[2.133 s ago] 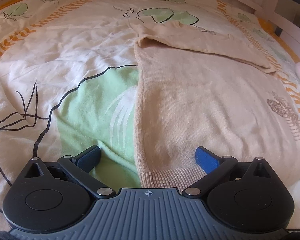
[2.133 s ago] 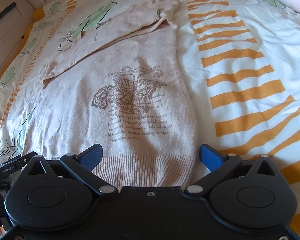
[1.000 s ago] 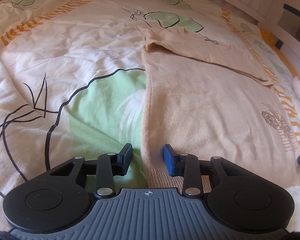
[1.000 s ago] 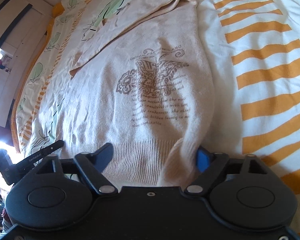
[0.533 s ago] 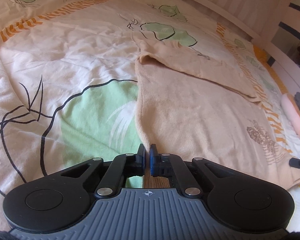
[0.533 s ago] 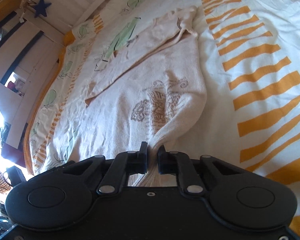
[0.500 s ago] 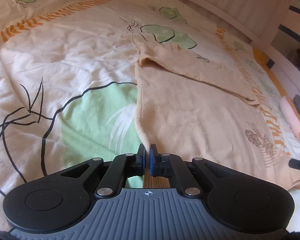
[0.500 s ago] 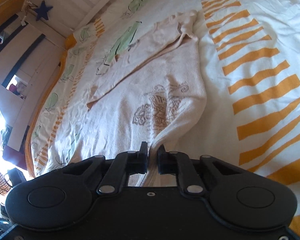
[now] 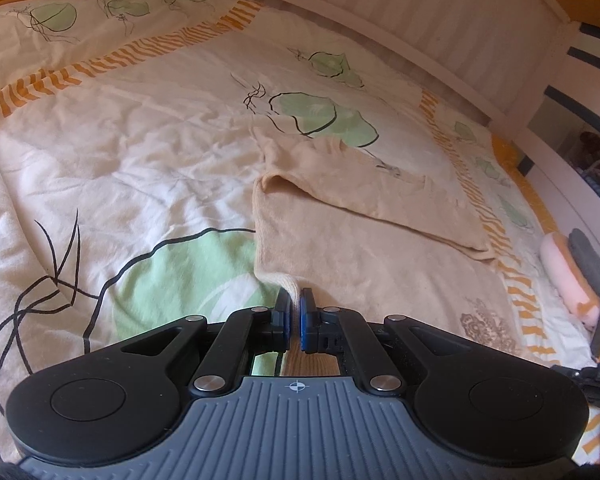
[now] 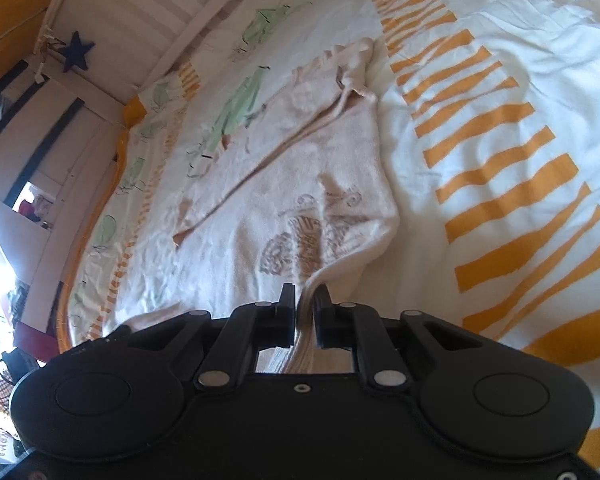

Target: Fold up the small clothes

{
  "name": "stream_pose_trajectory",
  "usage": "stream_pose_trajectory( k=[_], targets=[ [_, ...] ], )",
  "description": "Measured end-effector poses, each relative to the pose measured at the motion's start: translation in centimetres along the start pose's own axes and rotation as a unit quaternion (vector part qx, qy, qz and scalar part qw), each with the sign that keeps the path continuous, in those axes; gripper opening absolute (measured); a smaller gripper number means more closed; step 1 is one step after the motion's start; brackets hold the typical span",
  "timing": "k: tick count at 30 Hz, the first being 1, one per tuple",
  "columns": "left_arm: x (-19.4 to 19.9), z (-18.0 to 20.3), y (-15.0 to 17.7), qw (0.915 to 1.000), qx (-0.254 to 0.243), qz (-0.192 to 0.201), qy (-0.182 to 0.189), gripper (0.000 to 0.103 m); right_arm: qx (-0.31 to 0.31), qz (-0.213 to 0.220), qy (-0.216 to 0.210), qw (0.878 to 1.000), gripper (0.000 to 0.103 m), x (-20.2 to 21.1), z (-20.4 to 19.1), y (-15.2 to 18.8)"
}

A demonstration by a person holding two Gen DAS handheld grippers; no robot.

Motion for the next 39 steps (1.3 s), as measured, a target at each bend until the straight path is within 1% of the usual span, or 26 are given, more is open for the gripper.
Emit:
stream_pose_trajectory(
  k=[2, 4, 6, 9, 10, 12, 13, 14, 15, 17, 19, 21, 22, 23, 24, 25, 27, 29, 31, 33, 38, 39],
  targets=[
    [-0.1, -0.3, 0.4, 1.0000, 0.002, -0.006, -0.005, 0.004, 0.013, -0.034, 0.016, 0.999, 0.020, -0.2, -0.1, 0.5],
    [-0.3, -0.7, 0.8, 0.9997, 0.005, -0.018, -0.016, 0.004, 0.035, -0.060, 0.032, 0.997, 0.022, 0.0, -0.3, 1.1],
    [-0.6, -1.4, 1.3, 0.9991, 0.013, -0.030, -0.027, 0.004, 0.054, -0.068, 0.051, 0.995, 0.021, 0.5, -0.5, 1.5],
    [-0.9, -2.3, 1.9, 0.9982, 0.026, -0.043, -0.034, 0.004, 0.059, -0.064, 0.058, 0.994, 0.021, 1.2, -0.7, 1.4],
    [-1.1, -2.6, 2.0, 0.9978, 0.028, -0.048, -0.036, 0.004, 0.057, -0.060, 0.059, 0.995, 0.023, 1.4, -0.7, 1.3],
    [-1.2, -2.8, 2.2, 0.9974, 0.031, -0.052, -0.039, 0.004, 0.046, -0.049, 0.051, 0.996, 0.037, 1.6, -0.5, 1.1],
    [-1.3, -2.9, 2.3, 0.9973, 0.030, -0.054, -0.039, 0.004, 0.035, -0.046, 0.040, 0.998, 0.048, 1.5, -0.3, 0.9],
    [-1.4, -2.8, 2.4, 0.9973, 0.029, -0.055, -0.040, 0.004, 0.026, -0.043, 0.029, 0.998, 0.057, 1.3, -0.2, 0.8],
    [-1.5, -2.8, 2.5, 0.9972, 0.027, -0.056, -0.040, 0.004, 0.023, -0.043, 0.024, 0.999, 0.059, 1.0, -0.3, 0.6],
    [-1.7, -2.8, 2.6, 0.9971, 0.025, -0.059, -0.041, 0.004, 0.037, -0.053, 0.040, 0.997, 0.063, 0.2, -0.9, 0.4],
    [-1.7, -2.7, 2.7, 0.9971, 0.020, -0.060, -0.043, 0.004, 0.065, -0.060, 0.074, 0.993, 0.065, -0.5, -1.6, 0.1],
    [-1.8, -2.7, 2.8, 0.9971, 0.014, -0.061, -0.043, 0.004, 0.101, -0.063, 0.109, 0.987, 0.072, -0.9, -2.3, -0.2],
    [-1.9, -2.7, 2.8, 0.9970, 0.010, -0.063, -0.043, 0.004, 0.123, -0.066, 0.130, 0.982, 0.081, -1.1, -2.6, -0.4],
    [-2.1, -2.6, 2.9, 0.9969, 0.008, -0.065, -0.044, 0.004, 0.139, -0.069, 0.145, 0.977, 0.085, -1.3, -2.8, -0.5],
    [-2.2, -2.6, 2.9, 0.9968, 0.005, -0.067, -0.044, 0.005, 0.148, -0.075, 0.153, 0.974, 0.085, -1.6, -2.8, -0.5],
    [-2.4, -2.5, 3.0, 0.9966, 0.002, -0.070, -0.044, 0.005, 0.147, -0.084, 0.150, 0.974, 0.085, -1.9, -2.6, -0.5],
    [-2.7, -2.6, 3.0, 0.9963, 0.001, -0.074, -0.044, 0.006, 0.127, -0.097, 0.132, 0.978, 0.085, -2.5, -1.8, -0.3],
    [-2.9, -2.7, 3.0, 0.9959, 0.005, -0.078, -0.044, 0.007, 0.116, -0.106, 0.122, 0.980, 0.085, -2.9, -1.3, -0.2],
    [-3.1, -2.8, 3.1, 0.9959, 0.008, -0.083, -0.035, 0.014, 0.112, -0.112, 0.111, 0.981, 0.085, -3.0, -1.3, -0.2],
    [-3.2, -2.6, 3.2, 0.9961, 0.006, -0.086, -0.020, 0.031, 0.101, -0.117, 0.093, 0.984, 0.085, -3.1, -1.1, -0.2],
    [-3.9, -1.2, 3.5, 0.9954, -0.031, -0.089, -0.016, 0.048, 0.079, -0.123, 0.058, 0.988, 0.085, -3.2, -0.8, -0.1],
    [-3.9, -1.1, 3.6, 0.9953, -0.035, -0.089, -0.017, 0.049, 0.075, -0.124, 0.050, 0.988, 0.085, -3.2, -0.8, 0.0]
  ],
)
Point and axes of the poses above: each gripper's, at about its wrist camera, not at the fingertips, and x roughly against the way its jaws point, z to its right, y to its underside, the point moved 2 cm from there along -x, roughly the way its jaws point, and after that the axes turned 11 degrees about x, right-handed, at the moved point
